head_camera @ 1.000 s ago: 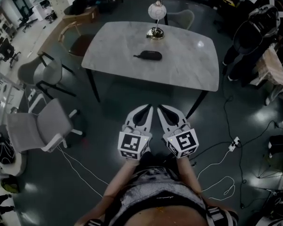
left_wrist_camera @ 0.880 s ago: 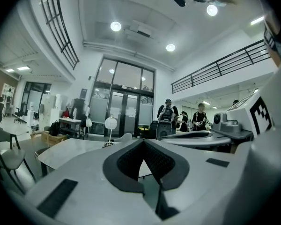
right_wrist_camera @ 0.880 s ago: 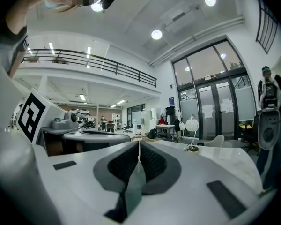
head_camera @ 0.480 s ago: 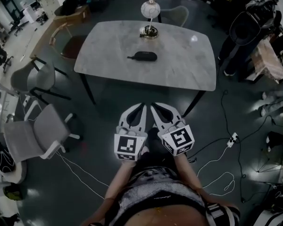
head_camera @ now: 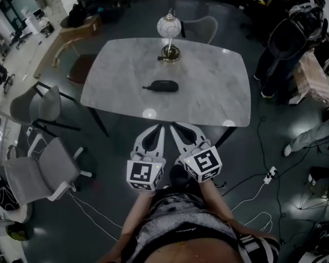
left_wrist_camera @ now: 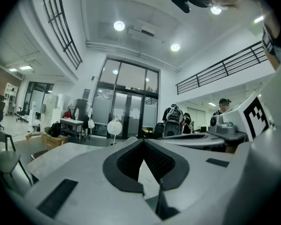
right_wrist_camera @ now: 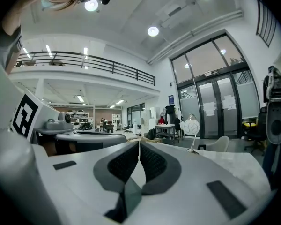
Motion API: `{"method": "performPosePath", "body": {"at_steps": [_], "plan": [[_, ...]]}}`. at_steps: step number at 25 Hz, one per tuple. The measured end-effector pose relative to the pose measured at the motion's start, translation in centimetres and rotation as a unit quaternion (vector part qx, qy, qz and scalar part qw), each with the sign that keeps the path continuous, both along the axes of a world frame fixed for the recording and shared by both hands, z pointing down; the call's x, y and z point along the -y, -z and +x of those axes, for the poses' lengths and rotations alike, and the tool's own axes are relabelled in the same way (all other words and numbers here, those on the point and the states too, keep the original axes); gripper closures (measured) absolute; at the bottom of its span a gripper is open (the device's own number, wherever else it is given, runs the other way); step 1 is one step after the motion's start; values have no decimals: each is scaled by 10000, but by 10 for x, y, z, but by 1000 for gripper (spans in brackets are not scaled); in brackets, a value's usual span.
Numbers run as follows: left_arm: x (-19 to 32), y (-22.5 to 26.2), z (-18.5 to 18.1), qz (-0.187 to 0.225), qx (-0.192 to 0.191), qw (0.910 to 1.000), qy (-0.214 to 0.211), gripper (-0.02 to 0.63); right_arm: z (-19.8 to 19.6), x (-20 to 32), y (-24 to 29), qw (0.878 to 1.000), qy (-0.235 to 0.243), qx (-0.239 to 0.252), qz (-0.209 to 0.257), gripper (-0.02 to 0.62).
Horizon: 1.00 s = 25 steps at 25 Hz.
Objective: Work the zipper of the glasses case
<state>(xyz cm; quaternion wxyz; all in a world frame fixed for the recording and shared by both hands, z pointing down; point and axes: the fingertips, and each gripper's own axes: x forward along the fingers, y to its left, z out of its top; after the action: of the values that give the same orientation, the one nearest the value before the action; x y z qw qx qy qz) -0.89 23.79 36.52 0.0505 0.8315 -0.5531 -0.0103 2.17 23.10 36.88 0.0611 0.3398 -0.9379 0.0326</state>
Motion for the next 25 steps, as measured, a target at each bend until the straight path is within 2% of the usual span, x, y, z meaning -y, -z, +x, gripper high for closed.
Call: {"method": "performPosePath", "body": {"at_steps": [10, 15, 25], "plan": [[75, -2, 10, -204, -194, 9992, 294, 600, 8, 71, 4, 9992, 399, -32, -15, 532], [92, -3, 23, -226, -331, 9983, 413, 600, 21, 85, 1, 9984, 555, -113, -14, 533], [115, -8, 18, -273, -234, 9978, 555, 600, 24, 109, -7, 9985, 521, -53, -140, 532]]}}
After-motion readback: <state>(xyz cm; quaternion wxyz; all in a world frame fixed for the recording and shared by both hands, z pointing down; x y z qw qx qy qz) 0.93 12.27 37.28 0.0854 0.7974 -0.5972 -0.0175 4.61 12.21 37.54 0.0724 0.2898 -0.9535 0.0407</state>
